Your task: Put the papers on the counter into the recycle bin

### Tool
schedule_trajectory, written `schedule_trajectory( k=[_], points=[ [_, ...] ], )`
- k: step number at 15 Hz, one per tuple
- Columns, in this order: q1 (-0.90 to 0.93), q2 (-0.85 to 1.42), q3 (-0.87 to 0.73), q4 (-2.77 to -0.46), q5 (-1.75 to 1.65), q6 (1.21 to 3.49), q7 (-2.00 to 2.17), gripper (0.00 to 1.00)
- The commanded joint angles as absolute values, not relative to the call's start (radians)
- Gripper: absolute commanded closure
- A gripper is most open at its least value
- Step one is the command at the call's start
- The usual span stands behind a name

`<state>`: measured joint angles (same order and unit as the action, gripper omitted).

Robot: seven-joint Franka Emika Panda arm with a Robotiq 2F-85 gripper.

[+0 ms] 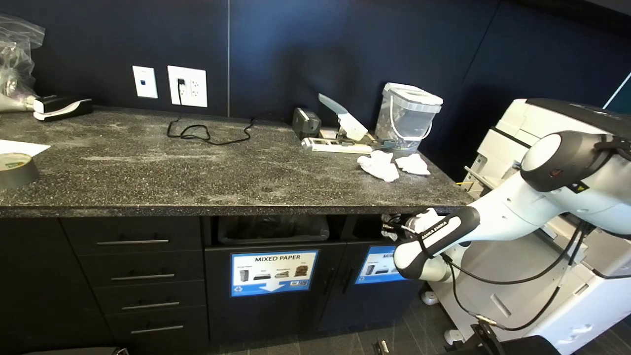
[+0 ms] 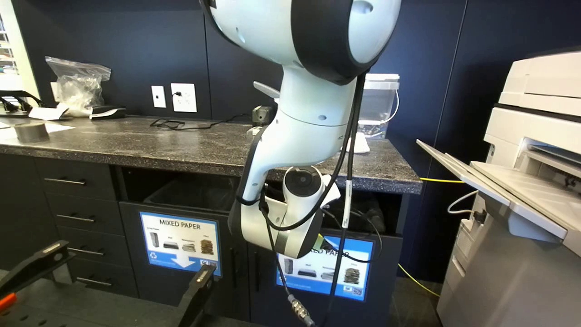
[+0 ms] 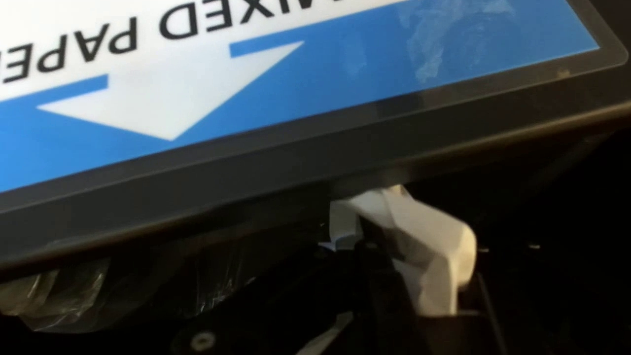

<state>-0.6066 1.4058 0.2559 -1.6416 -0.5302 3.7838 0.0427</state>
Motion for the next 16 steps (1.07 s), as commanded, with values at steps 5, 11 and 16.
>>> schedule_trajectory(
  k=[5, 11, 16],
  points=[
    [-0.539, 1.443, 0.200, -1.551, -0.527, 3.806, 0.126, 0.63],
    [-0.495, 1.422, 0.154, -1.564, -0.501, 3.802, 0.126, 0.31],
    [-0.484, 1.408, 0.133, -1.579, -0.506, 3.800, 0.125, 0.00]
  ],
)
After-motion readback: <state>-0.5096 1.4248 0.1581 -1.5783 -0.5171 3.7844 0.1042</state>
